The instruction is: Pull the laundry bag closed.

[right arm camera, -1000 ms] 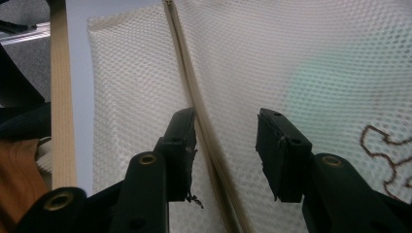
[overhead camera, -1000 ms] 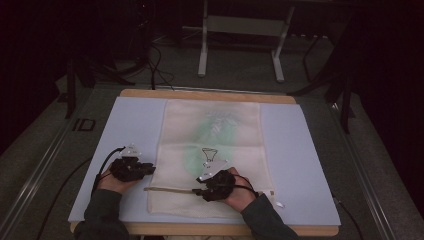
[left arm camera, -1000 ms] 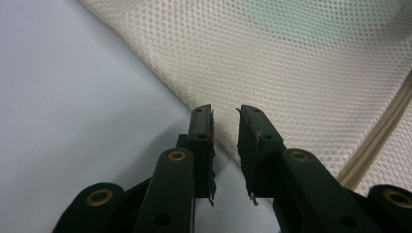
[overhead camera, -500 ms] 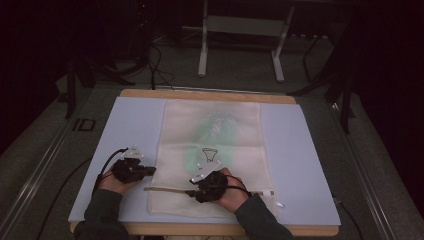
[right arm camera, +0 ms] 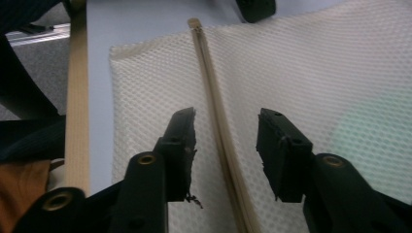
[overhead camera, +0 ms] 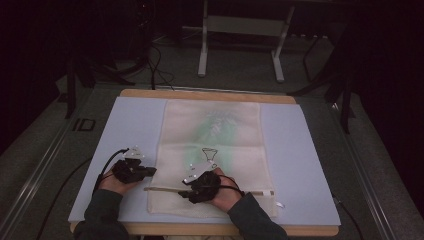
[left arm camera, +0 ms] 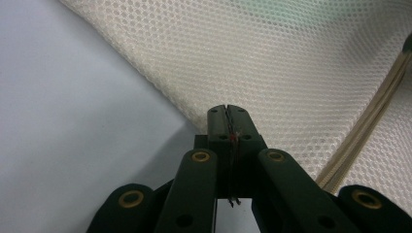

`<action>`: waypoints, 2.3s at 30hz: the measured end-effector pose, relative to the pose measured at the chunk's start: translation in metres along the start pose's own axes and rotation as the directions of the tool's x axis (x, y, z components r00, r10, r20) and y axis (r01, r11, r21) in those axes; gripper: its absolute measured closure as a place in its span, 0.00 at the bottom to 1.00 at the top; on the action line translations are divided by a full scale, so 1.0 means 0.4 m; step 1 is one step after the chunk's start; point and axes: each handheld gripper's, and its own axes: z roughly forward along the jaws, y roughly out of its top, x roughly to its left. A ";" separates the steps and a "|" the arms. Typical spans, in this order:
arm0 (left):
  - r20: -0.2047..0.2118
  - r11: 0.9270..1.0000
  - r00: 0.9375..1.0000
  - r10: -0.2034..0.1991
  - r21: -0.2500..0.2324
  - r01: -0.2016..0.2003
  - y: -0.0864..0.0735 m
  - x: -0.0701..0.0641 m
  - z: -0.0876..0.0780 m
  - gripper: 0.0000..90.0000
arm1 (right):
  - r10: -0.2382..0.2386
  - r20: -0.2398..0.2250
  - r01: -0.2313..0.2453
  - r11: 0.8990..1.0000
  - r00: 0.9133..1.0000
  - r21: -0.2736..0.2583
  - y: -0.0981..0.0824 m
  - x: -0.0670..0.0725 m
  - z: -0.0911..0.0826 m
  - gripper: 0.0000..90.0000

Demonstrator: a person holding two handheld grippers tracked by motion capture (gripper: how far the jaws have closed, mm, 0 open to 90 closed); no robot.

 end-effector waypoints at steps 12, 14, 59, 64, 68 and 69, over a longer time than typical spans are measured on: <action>-0.003 1.000 1.000 -0.009 -0.016 0.009 -0.001 0.002 -0.005 0.98 | -0.025 -0.023 0.025 1.000 0.999 -0.004 0.030 0.014 0.044 0.76; -0.005 1.000 1.000 -0.009 -0.015 0.009 -0.001 0.003 -0.005 0.97 | -0.025 -0.025 0.025 1.000 0.999 -0.003 0.035 0.016 0.050 0.78; -0.017 0.999 0.999 -0.037 -0.029 0.037 -0.006 0.014 -0.012 0.91 | -0.063 -0.037 0.063 0.998 0.997 -0.008 0.144 0.036 0.190 0.80; -0.019 0.999 0.999 -0.043 -0.034 0.042 -0.007 0.016 -0.016 0.91 | -0.067 -0.037 0.067 0.998 0.997 0.000 0.158 0.038 0.207 0.81; -0.017 0.998 0.999 -0.050 -0.042 0.049 -0.008 0.018 -0.018 0.90 | -0.073 -0.035 0.074 0.997 0.997 0.011 0.171 0.040 0.221 0.82; -0.017 0.998 0.999 -0.050 -0.042 0.049 -0.008 0.018 -0.018 0.90 | -0.074 -0.035 0.074 0.997 0.997 0.012 0.173 0.040 0.224 0.82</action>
